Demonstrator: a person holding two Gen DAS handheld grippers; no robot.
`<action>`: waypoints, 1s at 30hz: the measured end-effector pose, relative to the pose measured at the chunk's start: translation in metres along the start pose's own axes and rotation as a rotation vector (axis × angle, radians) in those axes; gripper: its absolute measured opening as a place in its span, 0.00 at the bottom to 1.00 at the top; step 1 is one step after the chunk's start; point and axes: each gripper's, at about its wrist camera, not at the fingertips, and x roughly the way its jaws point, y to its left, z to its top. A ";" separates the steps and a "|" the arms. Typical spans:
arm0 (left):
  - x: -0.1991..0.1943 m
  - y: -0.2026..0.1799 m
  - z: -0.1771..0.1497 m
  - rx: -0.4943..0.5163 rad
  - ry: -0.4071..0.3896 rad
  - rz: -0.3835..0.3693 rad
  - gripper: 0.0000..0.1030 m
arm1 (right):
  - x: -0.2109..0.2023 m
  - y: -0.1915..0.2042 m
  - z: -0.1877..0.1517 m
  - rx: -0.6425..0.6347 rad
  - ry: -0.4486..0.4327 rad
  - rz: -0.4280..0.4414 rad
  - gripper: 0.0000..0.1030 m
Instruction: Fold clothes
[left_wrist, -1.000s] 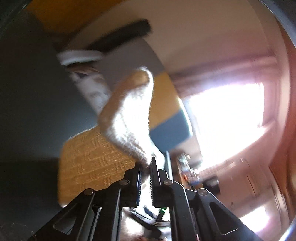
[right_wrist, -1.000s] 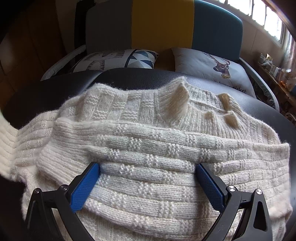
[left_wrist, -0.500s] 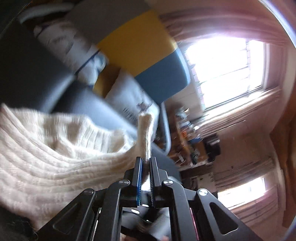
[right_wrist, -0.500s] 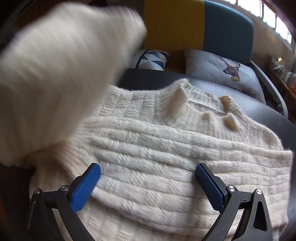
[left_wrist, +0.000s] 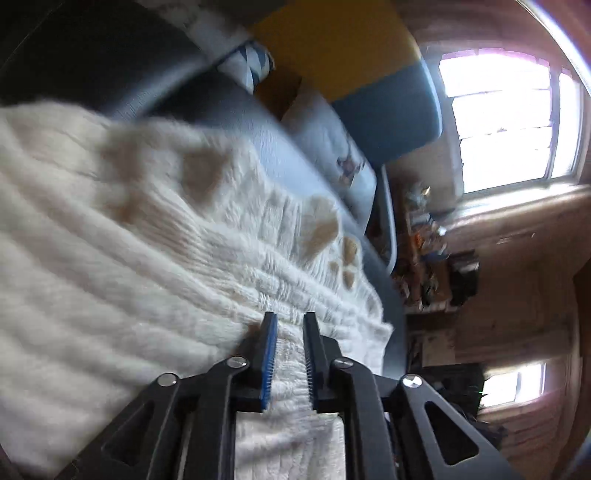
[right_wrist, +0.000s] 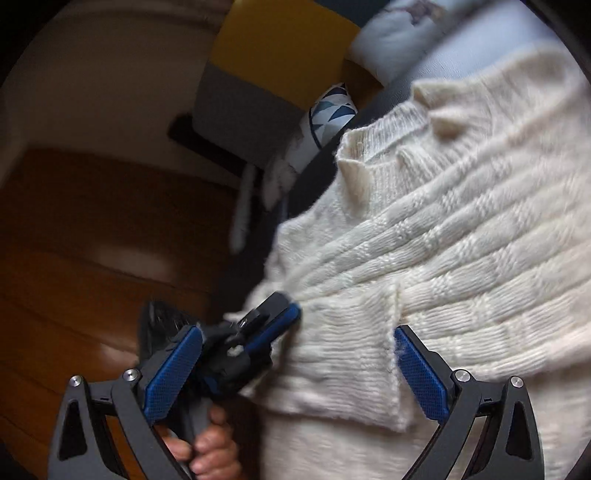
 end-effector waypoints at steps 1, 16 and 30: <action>-0.007 0.002 -0.002 -0.008 -0.009 -0.015 0.15 | -0.001 -0.006 -0.002 0.033 -0.009 0.017 1.00; -0.054 0.068 -0.084 -0.051 -0.017 -0.057 0.18 | 0.039 0.031 -0.009 -0.232 0.088 -0.389 0.08; -0.054 0.059 -0.079 -0.053 -0.139 -0.072 0.19 | 0.014 0.243 0.025 -0.713 0.019 -0.390 0.08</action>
